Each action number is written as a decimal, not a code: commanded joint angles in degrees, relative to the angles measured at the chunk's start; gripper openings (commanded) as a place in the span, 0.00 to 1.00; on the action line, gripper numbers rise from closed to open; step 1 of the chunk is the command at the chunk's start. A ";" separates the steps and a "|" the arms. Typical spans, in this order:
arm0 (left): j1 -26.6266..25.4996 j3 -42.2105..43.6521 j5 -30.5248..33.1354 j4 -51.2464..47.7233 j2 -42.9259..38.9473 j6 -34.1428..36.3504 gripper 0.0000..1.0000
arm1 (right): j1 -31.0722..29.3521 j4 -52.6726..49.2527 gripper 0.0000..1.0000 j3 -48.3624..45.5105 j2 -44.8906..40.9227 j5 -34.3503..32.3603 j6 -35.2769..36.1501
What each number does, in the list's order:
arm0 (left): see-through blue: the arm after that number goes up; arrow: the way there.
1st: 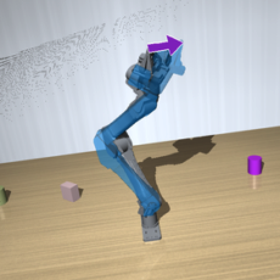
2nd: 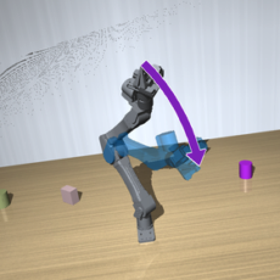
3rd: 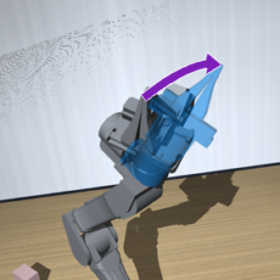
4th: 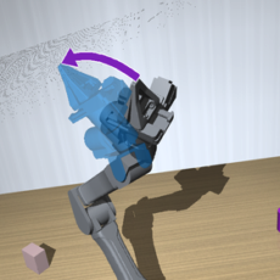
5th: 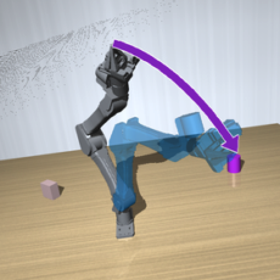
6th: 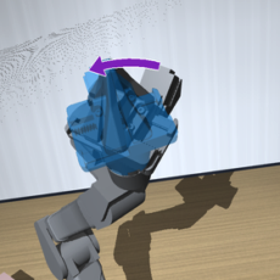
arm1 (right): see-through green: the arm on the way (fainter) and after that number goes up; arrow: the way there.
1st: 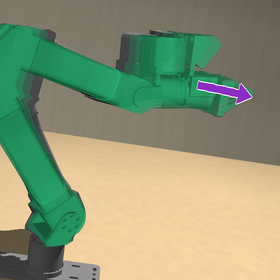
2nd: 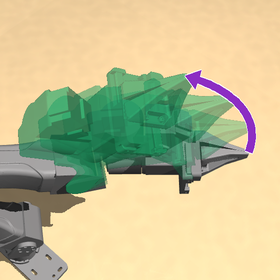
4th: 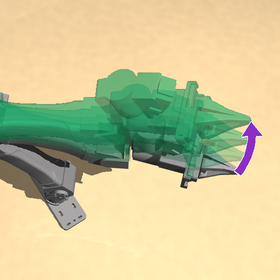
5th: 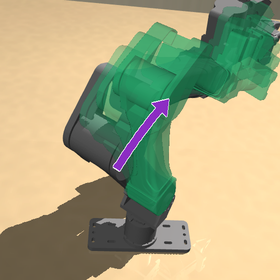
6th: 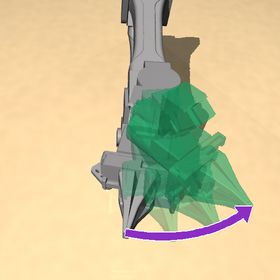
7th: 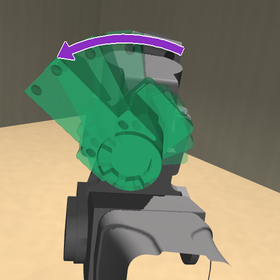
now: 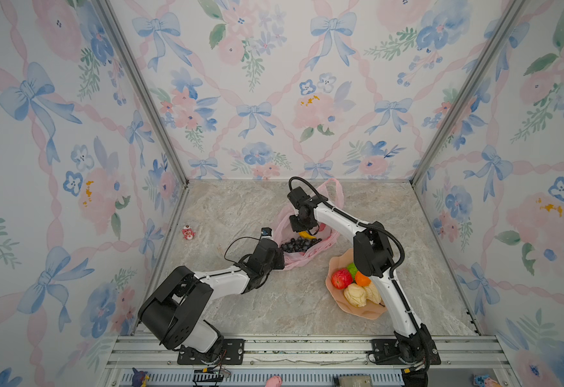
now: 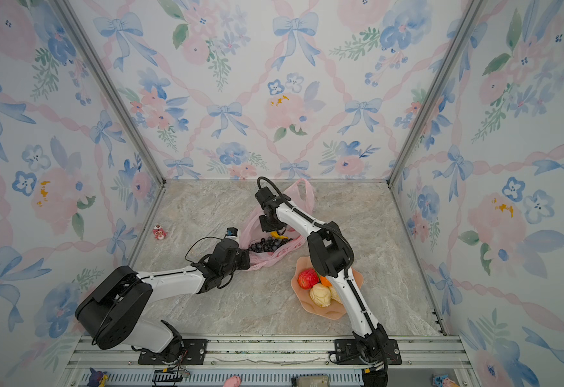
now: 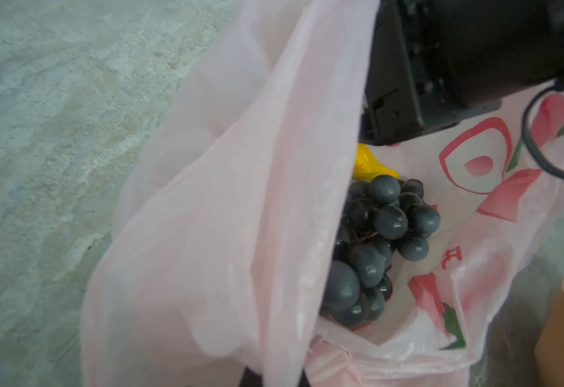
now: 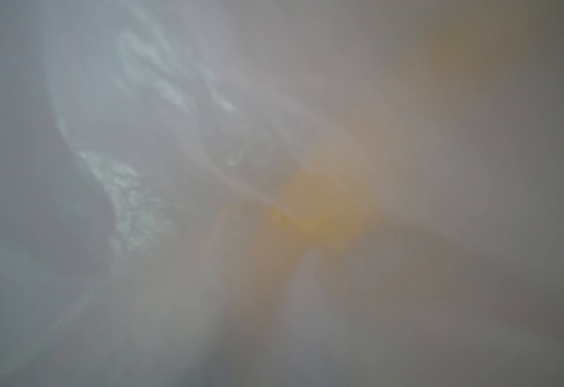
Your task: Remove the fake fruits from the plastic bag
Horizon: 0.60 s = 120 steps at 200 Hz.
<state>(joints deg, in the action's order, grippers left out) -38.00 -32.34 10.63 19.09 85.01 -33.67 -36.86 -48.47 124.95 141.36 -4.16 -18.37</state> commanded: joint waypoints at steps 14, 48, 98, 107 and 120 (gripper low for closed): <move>-5.02 -3.66 9.00 -3.07 0.12 6.65 0.00 | 0.79 1.36 0.22 -1.74 -4.28 1.51 0.35; -5.60 -4.64 9.23 -3.19 1.49 6.45 0.00 | 0.91 1.27 0.22 -0.69 -5.26 2.68 0.53; -5.38 -5.65 11.60 -4.01 2.85 4.83 0.00 | 0.83 1.18 0.20 0.45 -7.43 4.59 0.18; -4.89 -6.02 11.27 -4.26 3.32 4.01 0.00 | 0.83 1.04 0.20 0.52 -7.97 4.76 0.09; -3.75 -6.33 10.42 -4.32 3.60 2.69 0.00 | 0.83 1.01 0.20 0.30 -8.86 5.18 -0.18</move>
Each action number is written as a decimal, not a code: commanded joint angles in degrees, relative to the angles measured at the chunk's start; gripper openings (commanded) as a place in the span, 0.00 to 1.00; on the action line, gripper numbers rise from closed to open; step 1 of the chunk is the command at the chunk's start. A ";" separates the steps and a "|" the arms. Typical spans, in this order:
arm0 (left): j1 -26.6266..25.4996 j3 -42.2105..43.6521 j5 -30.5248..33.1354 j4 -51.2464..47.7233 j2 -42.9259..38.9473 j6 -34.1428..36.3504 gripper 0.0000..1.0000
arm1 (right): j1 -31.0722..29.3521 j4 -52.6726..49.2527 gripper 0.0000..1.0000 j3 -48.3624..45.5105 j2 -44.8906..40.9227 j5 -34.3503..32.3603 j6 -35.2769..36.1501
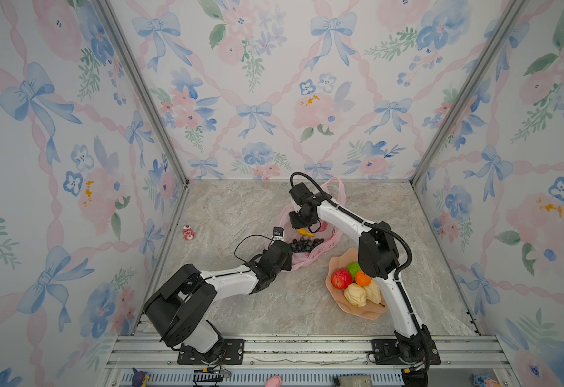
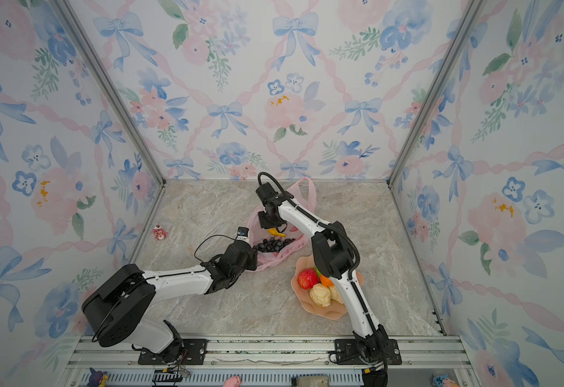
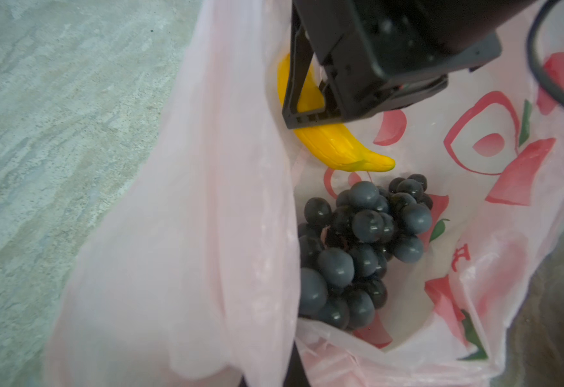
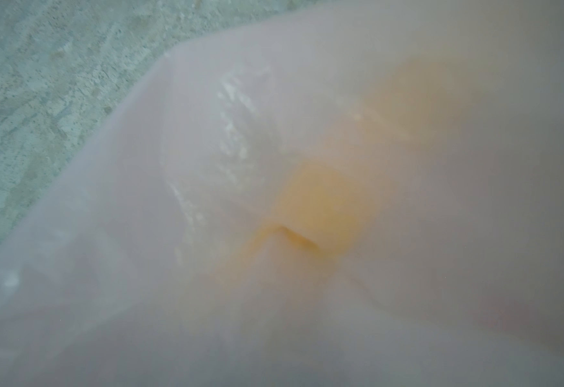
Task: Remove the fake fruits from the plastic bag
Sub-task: 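Hold the banana with the right gripper while the left gripper pulls the bag edge away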
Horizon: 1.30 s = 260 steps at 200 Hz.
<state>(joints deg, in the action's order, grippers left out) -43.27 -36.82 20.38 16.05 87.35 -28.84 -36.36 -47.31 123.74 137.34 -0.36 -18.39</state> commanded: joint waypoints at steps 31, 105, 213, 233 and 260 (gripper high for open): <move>4.15 -2.73 -0.27 -1.35 1.42 -3.82 0.00 | 0.37 0.43 0.20 -0.61 -7.68 2.11 -1.99; 7.14 -4.56 2.00 -2.44 1.65 -7.71 0.00 | -0.10 7.01 0.21 -12.12 -12.99 7.80 -10.59; 12.59 -1.12 15.05 -8.20 -0.92 -18.37 0.00 | -4.39 7.40 0.20 -17.44 -18.02 10.81 -11.26; 12.77 -0.83 15.35 -8.12 -1.46 -19.02 0.00 | -5.24 7.24 0.21 -17.27 -17.44 11.69 -11.49; 12.83 0.14 11.49 -3.73 -2.32 -17.57 0.00 | -6.62 4.36 0.20 -14.27 -13.59 12.86 -10.51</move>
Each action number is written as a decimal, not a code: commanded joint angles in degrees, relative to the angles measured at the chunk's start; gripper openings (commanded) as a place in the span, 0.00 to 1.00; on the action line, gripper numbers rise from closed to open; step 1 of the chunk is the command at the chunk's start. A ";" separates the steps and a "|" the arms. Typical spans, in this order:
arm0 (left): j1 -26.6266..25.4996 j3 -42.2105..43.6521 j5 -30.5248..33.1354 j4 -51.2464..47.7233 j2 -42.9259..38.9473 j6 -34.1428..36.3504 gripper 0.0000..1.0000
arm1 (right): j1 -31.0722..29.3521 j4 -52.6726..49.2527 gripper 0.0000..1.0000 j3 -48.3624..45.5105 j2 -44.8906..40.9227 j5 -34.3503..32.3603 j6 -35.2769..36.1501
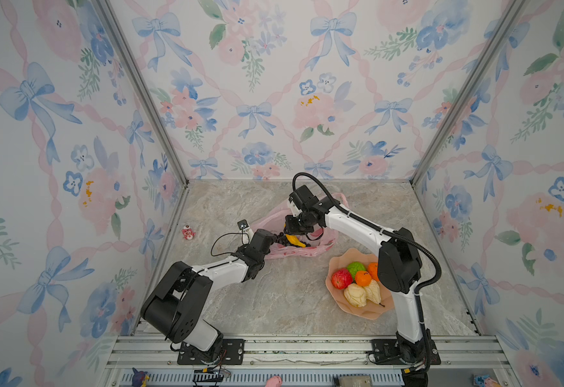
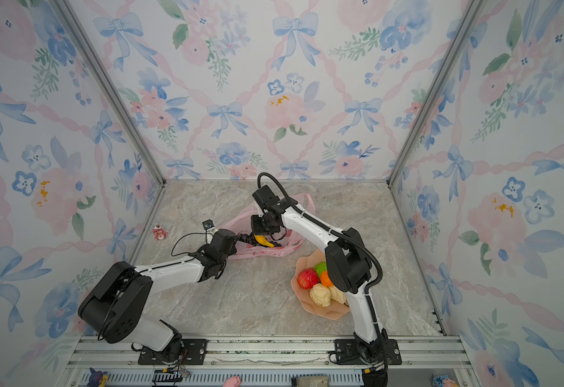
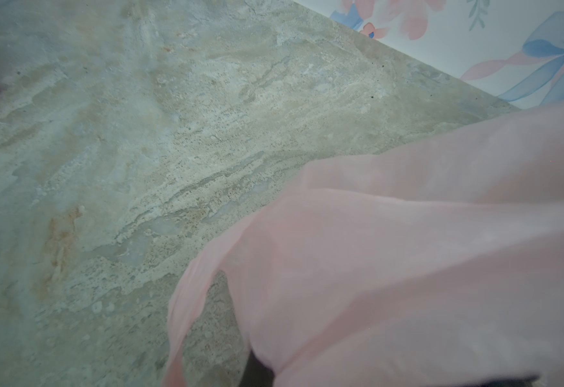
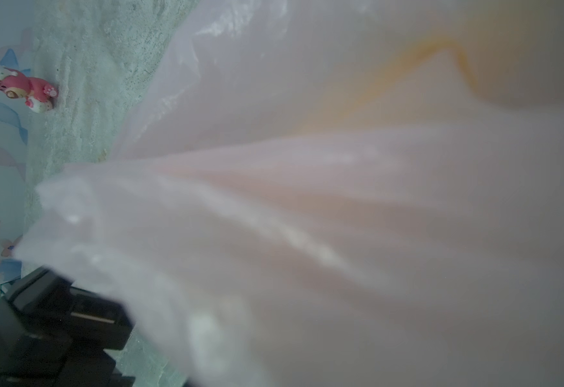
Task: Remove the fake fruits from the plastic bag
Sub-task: 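Hold the banana with the right gripper while the left gripper pulls the bag edge away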
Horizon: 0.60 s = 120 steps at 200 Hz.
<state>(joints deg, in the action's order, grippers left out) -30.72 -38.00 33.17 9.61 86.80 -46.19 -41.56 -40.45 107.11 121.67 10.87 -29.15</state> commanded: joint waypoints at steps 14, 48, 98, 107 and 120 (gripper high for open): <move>0.30 1.25 -3.68 4.16 -2.19 0.73 0.00 | -1.68 -4.47 0.19 4.00 4.01 1.48 1.09; 0.35 2.05 -4.14 5.31 -4.62 1.37 0.00 | -0.57 -6.31 0.19 4.60 4.79 0.99 2.74; 4.26 2.45 0.02 -1.00 -5.49 -3.40 0.00 | 1.22 -7.97 0.19 3.80 1.81 0.99 6.19; 4.89 2.94 1.40 -1.65 -5.93 -3.87 0.00 | 1.23 -8.15 0.18 3.63 1.11 1.24 6.72; 5.85 3.44 2.33 -1.95 -6.41 -4.16 0.00 | 1.20 -7.99 0.19 3.44 0.38 2.68 7.17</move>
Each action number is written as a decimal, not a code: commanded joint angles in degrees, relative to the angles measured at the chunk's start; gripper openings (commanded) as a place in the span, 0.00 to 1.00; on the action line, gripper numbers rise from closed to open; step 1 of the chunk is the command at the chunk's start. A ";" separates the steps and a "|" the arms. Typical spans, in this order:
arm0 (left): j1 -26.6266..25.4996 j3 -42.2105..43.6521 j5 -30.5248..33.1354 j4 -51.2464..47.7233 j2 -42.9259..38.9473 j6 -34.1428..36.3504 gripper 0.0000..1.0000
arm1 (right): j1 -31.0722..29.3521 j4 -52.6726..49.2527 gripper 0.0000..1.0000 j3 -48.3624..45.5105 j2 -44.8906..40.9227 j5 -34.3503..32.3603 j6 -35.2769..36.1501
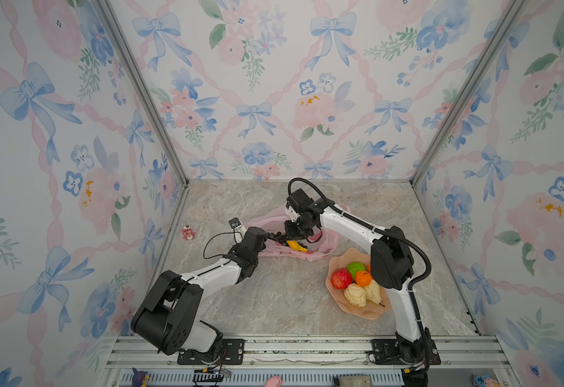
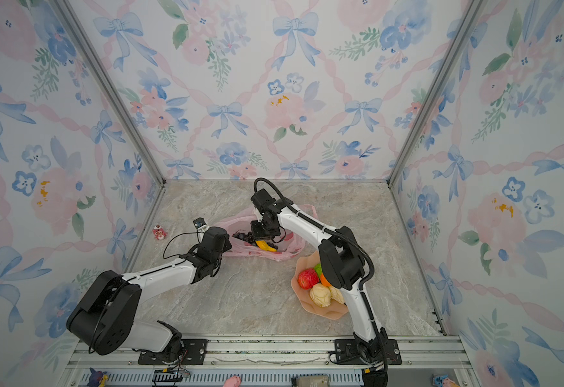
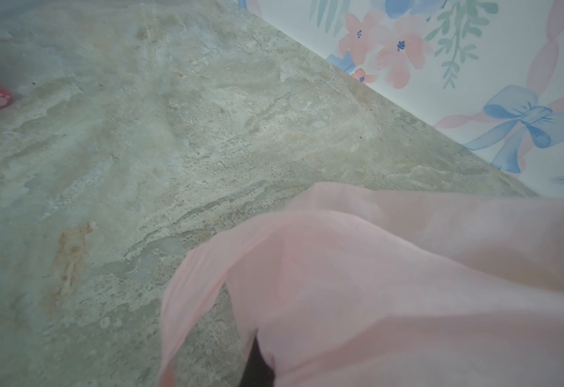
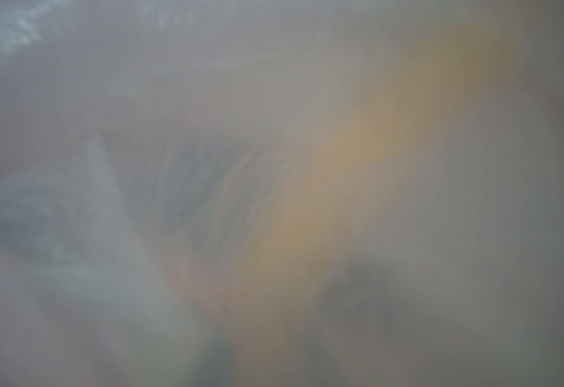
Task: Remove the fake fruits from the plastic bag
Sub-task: 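Hold the banana with the right gripper while the left gripper pulls the bag edge away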
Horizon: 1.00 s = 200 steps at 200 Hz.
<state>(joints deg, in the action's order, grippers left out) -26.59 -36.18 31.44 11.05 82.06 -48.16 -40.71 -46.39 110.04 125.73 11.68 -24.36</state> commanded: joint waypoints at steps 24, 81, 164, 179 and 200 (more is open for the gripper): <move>2.68 1.45 3.13 -2.79 -1.64 -1.64 0.00 | -0.48 -1.69 0.19 1.31 -3.78 5.02 2.97; -0.77 -1.98 -4.84 3.01 3.72 4.81 0.00 | -1.18 -1.33 0.18 6.74 -1.64 7.31 0.69; 5.92 -11.83 -0.44 -0.83 9.38 -1.51 0.00 | -2.77 0.66 0.17 -1.98 -8.00 5.14 5.47; 7.77 -12.05 0.01 -1.12 9.78 -2.02 0.00 | -2.14 1.70 0.17 -4.58 -9.97 5.80 6.12; 9.19 -11.39 2.16 -1.26 9.43 -1.52 0.00 | -0.75 1.99 0.16 -7.21 -12.13 5.81 6.25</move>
<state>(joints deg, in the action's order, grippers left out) -19.11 -47.70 29.82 11.64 90.94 -48.97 -42.96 -45.84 105.06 117.95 17.23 -19.81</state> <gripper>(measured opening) 0.049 0.268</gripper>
